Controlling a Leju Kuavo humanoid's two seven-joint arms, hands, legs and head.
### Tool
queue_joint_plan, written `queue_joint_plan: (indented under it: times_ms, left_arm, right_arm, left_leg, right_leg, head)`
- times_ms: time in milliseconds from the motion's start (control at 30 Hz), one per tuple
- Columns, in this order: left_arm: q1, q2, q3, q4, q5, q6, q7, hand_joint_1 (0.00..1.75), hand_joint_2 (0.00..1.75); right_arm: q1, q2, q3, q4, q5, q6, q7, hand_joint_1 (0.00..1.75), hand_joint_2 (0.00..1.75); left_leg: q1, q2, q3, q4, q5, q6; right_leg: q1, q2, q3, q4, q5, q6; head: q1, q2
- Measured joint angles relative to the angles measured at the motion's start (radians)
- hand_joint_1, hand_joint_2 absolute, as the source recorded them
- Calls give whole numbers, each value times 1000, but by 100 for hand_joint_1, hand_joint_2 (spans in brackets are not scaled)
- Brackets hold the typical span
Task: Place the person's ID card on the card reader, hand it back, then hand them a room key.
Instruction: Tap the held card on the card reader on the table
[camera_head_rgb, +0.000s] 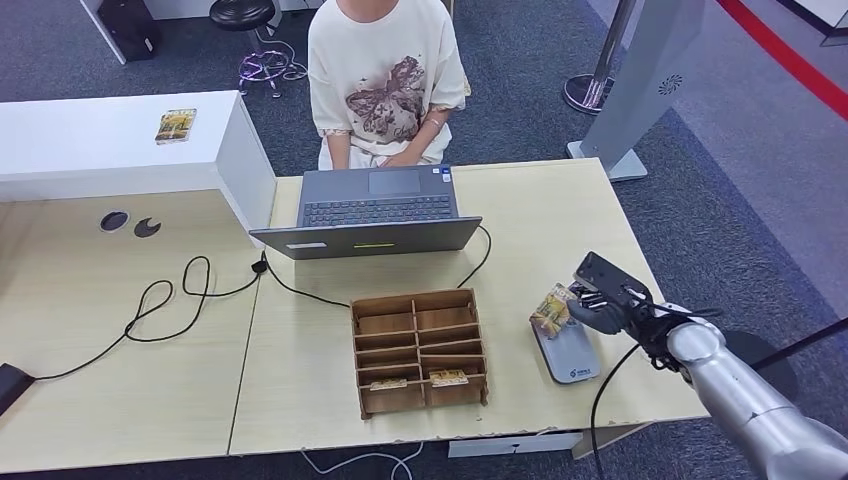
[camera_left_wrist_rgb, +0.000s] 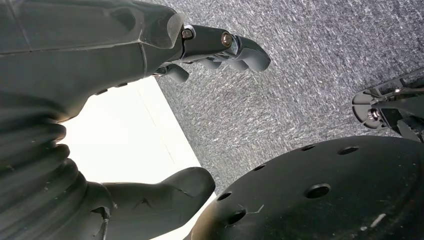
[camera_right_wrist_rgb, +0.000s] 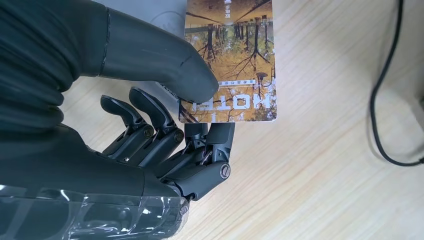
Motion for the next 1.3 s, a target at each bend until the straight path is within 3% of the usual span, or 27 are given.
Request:
queue_joint_plan:
  times_ms: [400,667,1000,1300]
  left_arm:
    - [0,1,0,0,-3,0,0,0,175]
    - [0,0,1,0,0,6,0,0,175]
    - [0,-7,22,0,2,13,0,0,175]
    - [-1,-14,35,0,-1,22,2,0,175]
  right_arm:
    - [-2,-111,-25,-107,-149,16,2,175,175]
    - [-14,-149,-45,-191,-125,-41,3,175,175]
    - [-41,-138,-45,-272,8,-118,9,175,175]
    - [-53,-26,-48,-307,260,-245,-8,175,175]
  left_leg:
    - [0,0,0,0,0,0]
    - [0,0,0,0,0,0]
    - [0,0,-1,0,0,0]
    - [1,0,-1,0,0,0]
  right_leg:
    - [0,0,0,0,0,0]
    - [0,0,0,0,0,0]
    - [0,0,0,0,0,0]
    - [1,0,0,1,0,0]
  head:
    - [0,0]
    - [0,0]
    - [0,0]
    - [0,0]
